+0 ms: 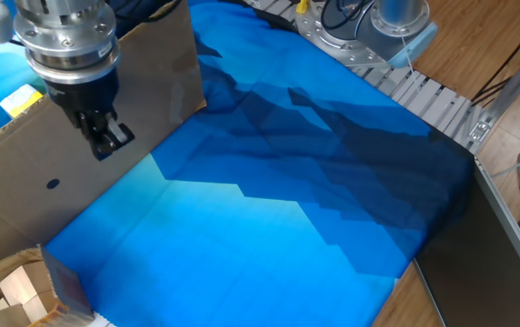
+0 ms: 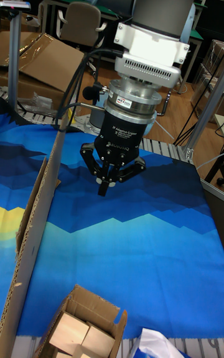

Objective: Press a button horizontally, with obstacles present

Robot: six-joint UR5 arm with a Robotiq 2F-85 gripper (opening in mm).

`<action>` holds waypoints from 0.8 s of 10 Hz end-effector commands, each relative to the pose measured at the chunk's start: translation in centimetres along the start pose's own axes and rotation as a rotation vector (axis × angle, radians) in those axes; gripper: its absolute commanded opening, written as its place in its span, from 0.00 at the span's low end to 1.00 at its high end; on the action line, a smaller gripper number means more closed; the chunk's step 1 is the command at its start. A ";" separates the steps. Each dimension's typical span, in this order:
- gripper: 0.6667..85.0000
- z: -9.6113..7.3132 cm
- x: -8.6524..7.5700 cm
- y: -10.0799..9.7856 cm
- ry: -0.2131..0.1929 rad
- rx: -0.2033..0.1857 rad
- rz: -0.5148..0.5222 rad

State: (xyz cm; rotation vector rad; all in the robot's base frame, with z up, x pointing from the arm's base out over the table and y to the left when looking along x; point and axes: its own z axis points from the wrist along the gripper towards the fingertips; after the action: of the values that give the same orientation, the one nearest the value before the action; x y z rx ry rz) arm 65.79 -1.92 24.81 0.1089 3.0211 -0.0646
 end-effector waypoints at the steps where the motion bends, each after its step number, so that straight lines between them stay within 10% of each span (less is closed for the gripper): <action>1: 0.00 -0.2 1.9 -0.7 0.071 0.022 -0.048; 5: 0.00 -0.3 2.6 -1.4 0.101 0.047 -0.062; 8: 0.00 -0.7 3.1 1.7 0.107 -0.067 0.086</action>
State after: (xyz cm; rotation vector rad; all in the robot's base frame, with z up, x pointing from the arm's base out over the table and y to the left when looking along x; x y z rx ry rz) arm 63.14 -1.80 24.71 0.1341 3.1158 -0.0613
